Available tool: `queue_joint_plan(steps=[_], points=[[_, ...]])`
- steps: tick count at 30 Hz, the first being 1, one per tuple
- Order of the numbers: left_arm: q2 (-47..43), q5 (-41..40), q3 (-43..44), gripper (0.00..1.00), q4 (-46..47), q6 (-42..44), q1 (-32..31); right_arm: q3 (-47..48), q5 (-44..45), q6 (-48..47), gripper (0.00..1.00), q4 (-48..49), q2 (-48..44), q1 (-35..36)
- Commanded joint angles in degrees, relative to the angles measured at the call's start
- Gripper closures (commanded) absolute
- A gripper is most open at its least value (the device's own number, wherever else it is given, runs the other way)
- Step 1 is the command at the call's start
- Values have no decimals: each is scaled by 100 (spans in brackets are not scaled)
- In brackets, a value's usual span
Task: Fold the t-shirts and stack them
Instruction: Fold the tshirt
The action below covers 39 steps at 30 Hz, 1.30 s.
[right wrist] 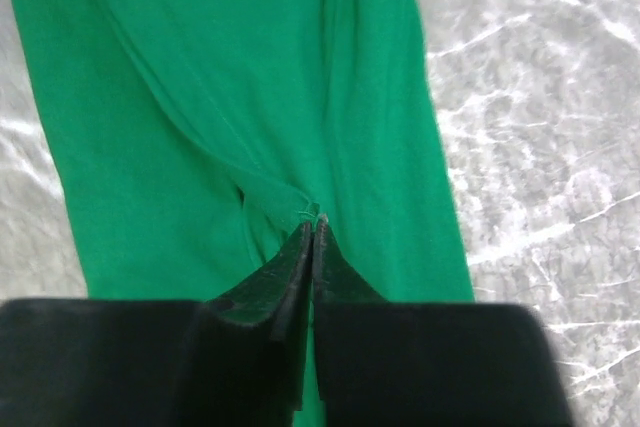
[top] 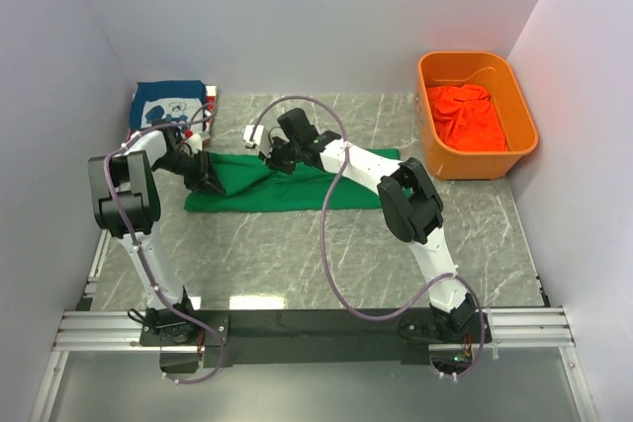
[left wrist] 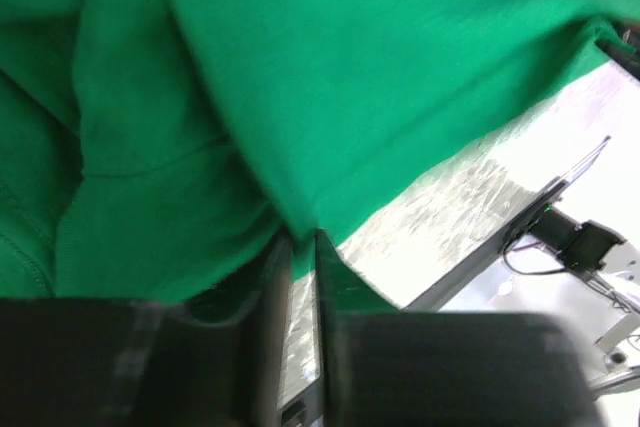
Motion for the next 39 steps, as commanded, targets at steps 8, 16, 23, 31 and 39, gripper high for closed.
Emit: queue_joint_plan(steps=[8,16,23,31,39], points=[[-1417,-85,-189,47,566,603,20,-358,402,-318,57,-822,-1063,-119],[-1735,-858,-408,51,1393,243,-533,-279,508,359,66,-2332,-1285,-1357],[-1366,-1009,-400,53,1675,-214,-894,-147,639,798,71,-2941,-705,-2070],[-1269,-1263,-514,55,1570,-284,-1255,-305,736,1019,79,-3126,-273,-2203],[-1761,-1877,-917,54,1701,-214,-1255,-1068,596,1211,81,-3574,-352,-2212]])
